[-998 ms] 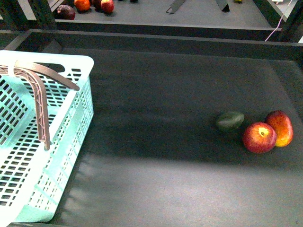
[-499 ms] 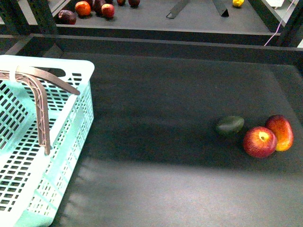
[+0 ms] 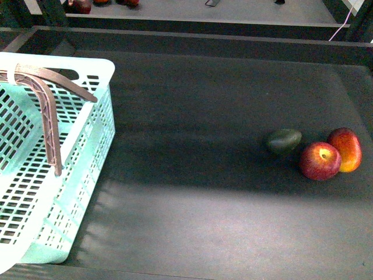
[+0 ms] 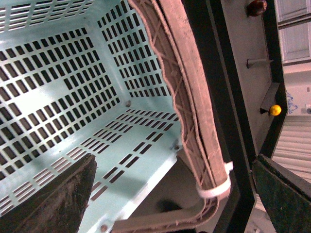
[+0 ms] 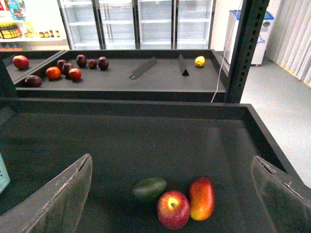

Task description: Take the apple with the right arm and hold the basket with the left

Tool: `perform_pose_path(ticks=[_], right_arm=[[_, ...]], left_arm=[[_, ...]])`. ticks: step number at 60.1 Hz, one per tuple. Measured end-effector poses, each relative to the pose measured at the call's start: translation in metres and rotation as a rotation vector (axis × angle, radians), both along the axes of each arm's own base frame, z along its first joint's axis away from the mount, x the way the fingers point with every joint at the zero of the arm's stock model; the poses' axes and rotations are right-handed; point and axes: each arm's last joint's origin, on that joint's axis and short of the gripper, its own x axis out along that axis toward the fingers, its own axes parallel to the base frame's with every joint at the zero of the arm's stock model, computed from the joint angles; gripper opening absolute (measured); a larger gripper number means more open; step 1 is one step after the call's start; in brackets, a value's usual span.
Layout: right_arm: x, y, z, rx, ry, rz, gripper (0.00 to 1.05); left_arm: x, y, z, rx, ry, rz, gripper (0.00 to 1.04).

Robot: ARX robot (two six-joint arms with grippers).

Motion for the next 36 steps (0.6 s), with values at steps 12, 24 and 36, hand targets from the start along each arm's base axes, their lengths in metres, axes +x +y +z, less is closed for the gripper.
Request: perform_pose_path(ticks=[12,24,36], right_arm=[[0.000,0.000,0.000,0.000,0.000,0.000,0.96],[0.000,0.000,0.000,0.000,0.000,0.000,0.96],[0.000,0.000,0.000,0.000,0.000,0.000,0.96]], left_arm=[[0.038,0.002,-0.011,-0.057,0.011,0.042,0.98],[0.071,0.004,-0.015,-0.068,0.013,0.064,0.98],[0.094,0.007,-0.019,-0.092,0.038,0.102,0.98]])
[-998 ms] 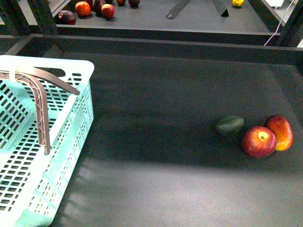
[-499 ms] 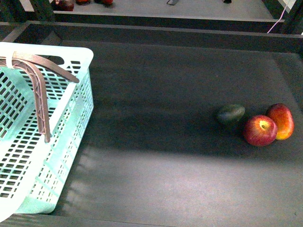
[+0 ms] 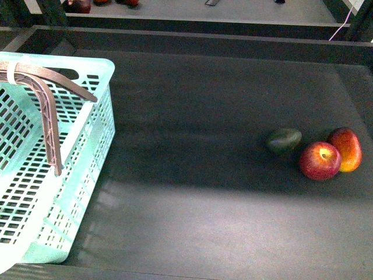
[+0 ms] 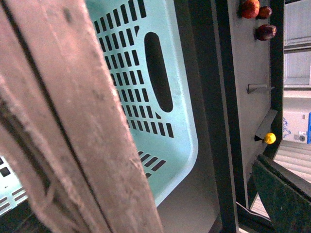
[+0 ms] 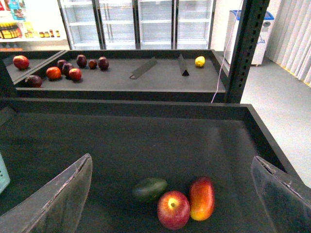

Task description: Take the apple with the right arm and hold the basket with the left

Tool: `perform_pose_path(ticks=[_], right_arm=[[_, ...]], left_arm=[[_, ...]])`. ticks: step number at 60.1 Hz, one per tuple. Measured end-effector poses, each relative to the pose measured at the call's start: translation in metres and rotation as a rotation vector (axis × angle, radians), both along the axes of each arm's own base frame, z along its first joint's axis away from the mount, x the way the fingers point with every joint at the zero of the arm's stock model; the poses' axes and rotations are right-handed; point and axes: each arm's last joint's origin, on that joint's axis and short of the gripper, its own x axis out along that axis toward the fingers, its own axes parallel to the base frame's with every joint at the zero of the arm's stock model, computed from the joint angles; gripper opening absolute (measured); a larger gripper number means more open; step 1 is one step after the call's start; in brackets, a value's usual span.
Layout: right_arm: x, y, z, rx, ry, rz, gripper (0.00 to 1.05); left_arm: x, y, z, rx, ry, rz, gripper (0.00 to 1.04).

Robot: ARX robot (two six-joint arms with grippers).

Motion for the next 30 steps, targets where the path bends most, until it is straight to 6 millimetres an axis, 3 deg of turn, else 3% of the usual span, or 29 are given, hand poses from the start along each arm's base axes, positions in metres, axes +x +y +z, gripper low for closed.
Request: perform_pose_path(ticks=[9,30], right_arm=[[0.000,0.000,0.000,0.000,0.000,0.000,0.96],[0.000,0.000,0.000,0.000,0.000,0.000,0.96]], left_arm=[[0.007,0.003,-0.002,-0.005,0.006,0.023,0.95],[0.017,0.014,-0.009,-0.062,0.049,0.089,0.34]])
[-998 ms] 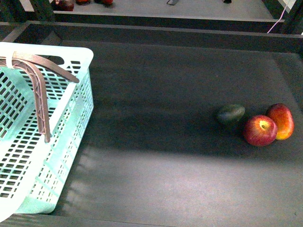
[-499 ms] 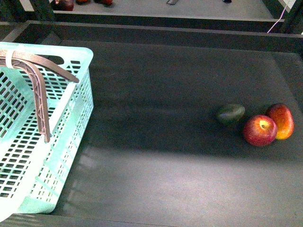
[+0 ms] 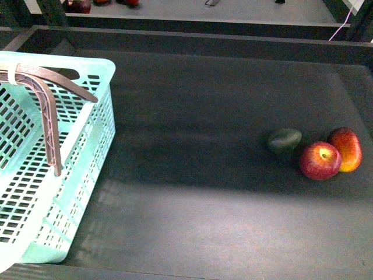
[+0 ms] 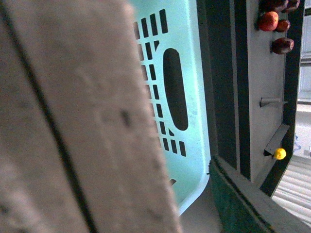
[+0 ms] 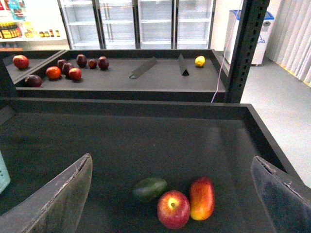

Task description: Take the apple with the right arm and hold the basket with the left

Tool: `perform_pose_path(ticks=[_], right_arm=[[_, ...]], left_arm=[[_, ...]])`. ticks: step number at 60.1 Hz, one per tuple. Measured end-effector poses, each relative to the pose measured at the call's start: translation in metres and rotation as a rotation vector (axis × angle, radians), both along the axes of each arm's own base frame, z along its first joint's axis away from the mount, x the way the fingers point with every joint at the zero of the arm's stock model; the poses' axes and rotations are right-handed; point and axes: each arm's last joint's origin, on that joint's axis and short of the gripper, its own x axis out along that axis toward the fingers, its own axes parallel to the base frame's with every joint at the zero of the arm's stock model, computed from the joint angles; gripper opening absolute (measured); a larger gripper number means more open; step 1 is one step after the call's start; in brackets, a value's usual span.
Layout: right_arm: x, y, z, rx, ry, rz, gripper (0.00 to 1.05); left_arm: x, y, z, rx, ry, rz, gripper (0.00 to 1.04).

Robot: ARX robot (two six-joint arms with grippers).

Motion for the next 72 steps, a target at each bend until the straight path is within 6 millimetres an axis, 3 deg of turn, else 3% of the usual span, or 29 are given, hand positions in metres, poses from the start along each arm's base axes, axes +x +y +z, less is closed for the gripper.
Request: perform_pose_path(ticks=[9,23,38,49,57,72], right_arm=[[0.000,0.000,0.000,0.000,0.000,0.000,0.96],[0.000,0.000,0.000,0.000,0.000,0.000,0.96],[0.000,0.000,0.000,0.000,0.000,0.000,0.96],[0.000,0.000,0.000,0.000,0.000,0.000,0.96],[0.000,0.000,0.000,0.000,0.000,0.000,0.96],[0.000,0.000,0.000,0.000,0.000,0.000,0.96]], left_arm=[[0.001,0.001,0.001,0.040,0.004,-0.010,0.15],[-0.009,-0.008,0.006,0.051,0.001,-0.036,0.15],[-0.025,-0.038,0.051,0.067,-0.097,-0.135,0.15],[-0.033,-0.072,0.080,0.108,-0.156,-0.235,0.15],[-0.032,-0.112,0.099,0.118,-0.203,-0.354,0.15],[-0.033,-0.167,0.128,0.151,-0.252,-0.535,0.15]])
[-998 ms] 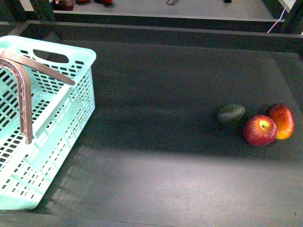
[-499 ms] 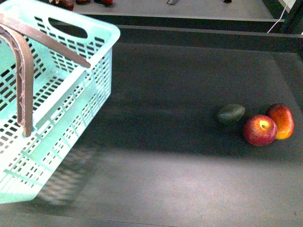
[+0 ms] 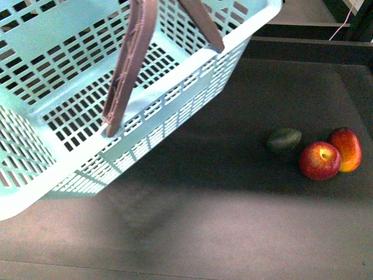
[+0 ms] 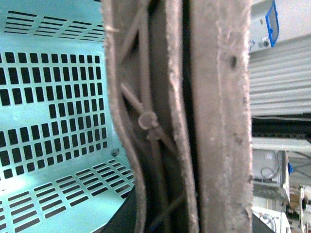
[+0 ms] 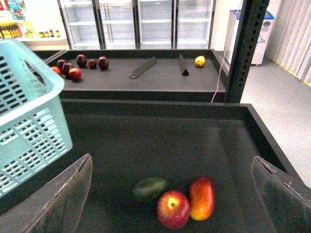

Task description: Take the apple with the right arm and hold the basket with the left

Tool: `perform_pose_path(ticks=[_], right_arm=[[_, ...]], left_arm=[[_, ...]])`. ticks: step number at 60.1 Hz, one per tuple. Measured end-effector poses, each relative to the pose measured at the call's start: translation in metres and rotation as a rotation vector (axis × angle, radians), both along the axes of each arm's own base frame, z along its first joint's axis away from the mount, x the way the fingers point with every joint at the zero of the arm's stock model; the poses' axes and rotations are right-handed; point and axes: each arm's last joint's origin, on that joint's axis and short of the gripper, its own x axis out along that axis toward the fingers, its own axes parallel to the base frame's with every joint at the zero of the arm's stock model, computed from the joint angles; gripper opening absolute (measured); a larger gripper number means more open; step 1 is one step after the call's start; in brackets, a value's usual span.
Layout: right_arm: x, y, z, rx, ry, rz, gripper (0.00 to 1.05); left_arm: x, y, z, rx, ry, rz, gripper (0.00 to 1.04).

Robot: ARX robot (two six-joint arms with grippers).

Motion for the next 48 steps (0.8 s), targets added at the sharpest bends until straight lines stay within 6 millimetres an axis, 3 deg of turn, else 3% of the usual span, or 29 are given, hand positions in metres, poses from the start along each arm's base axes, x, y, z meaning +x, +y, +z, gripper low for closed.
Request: perform_pose_path(ticks=[17,48], right_arm=[[0.000,0.000,0.000,0.000,0.000,0.000,0.96],[0.000,0.000,0.000,0.000,0.000,0.000,0.96]], left_arm=[[-0.005,-0.043,-0.005,0.064,0.013,-0.141,0.15],[-0.004,-0.048,-0.007,0.078,0.001,-0.161,0.15]])
